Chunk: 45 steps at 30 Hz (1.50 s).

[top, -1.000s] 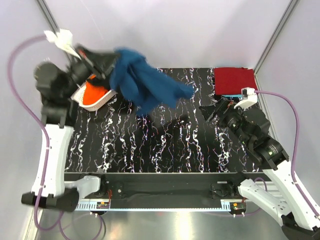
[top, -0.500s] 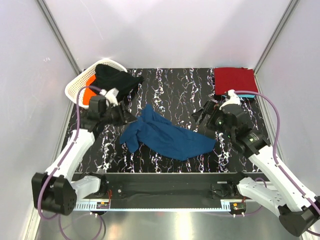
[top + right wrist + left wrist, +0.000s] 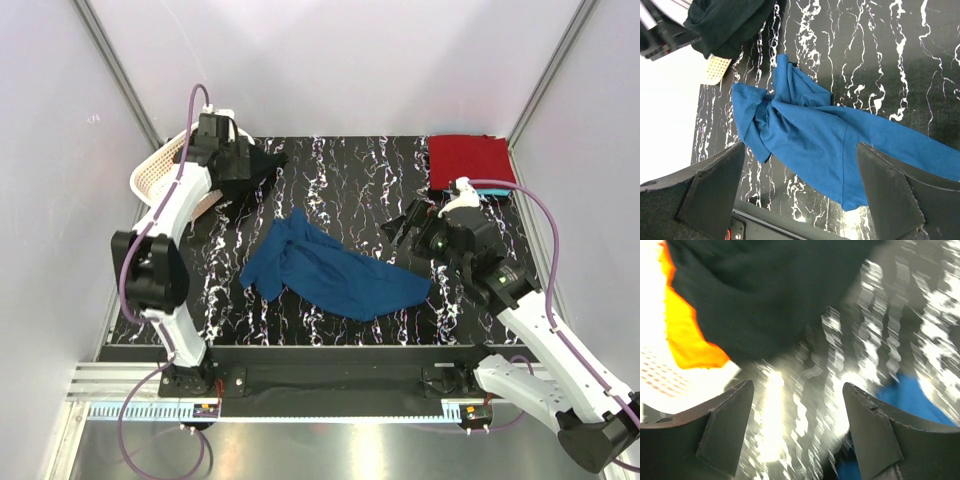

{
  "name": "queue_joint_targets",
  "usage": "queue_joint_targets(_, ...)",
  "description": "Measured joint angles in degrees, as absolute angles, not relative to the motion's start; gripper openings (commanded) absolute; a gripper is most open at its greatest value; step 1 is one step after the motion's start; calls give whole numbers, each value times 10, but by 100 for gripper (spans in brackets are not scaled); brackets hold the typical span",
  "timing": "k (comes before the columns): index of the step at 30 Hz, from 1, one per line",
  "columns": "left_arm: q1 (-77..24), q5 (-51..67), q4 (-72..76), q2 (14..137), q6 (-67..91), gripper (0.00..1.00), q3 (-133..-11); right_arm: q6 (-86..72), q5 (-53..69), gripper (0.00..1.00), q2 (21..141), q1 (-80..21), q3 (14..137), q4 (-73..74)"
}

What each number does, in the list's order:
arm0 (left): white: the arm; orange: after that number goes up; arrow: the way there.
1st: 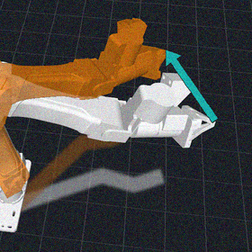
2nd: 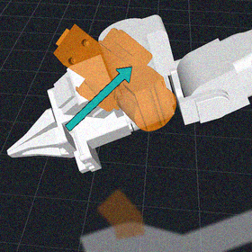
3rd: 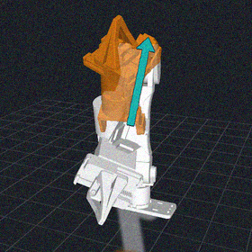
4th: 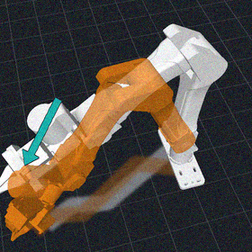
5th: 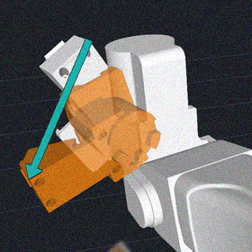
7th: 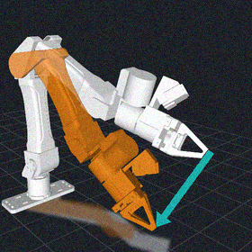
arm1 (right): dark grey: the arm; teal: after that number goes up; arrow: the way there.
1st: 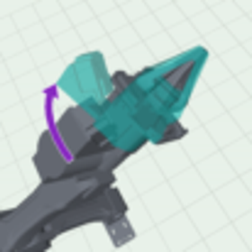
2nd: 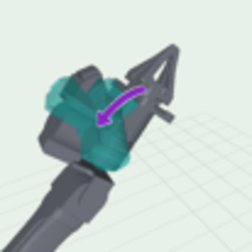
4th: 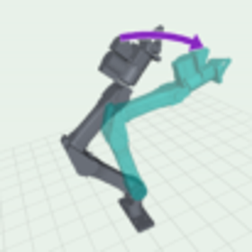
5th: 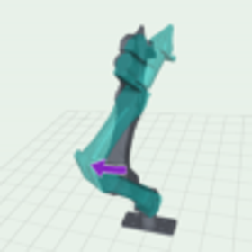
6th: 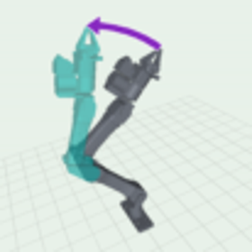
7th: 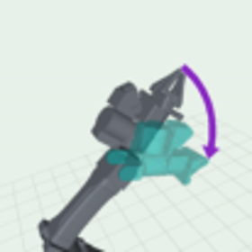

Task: Fold and stack the t-shirts
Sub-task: Move the tshirt to the center of the board, then flatten the tshirt out

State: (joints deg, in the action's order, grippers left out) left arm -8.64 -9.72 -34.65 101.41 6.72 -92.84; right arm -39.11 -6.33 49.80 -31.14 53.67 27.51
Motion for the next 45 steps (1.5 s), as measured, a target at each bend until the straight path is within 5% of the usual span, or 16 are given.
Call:
queue_joint_targets(15,12,-107,-392,1185,109,86,-1120,-362,-59,100,510,-311,557,249)
queue_joint_targets(16,15,-105,-391,1195,114,81,-1125,-362,-59,100,513,-311,557,248)
queue_joint_targets(19,24,-91,-392,1221,132,45,-1128,-362,-54,100,523,-311,558,247)
queue_joint_targets(20,27,-89,-393,1228,138,25,-1128,-362,-50,100,526,-311,558,247)
queue_joint_targets(25,42,-86,-413,1239,150,0,-1153,-363,-48,100,528,-311,561,246)
queue_joint_targets(33,47,-129,-395,1218,139,0,-1277,-367,-48,100,528,-311,561,246)
queue_joint_targets(45,53,-295,-327,1188,63,0,-1299,-368,-49,100,512,-311,563,246)
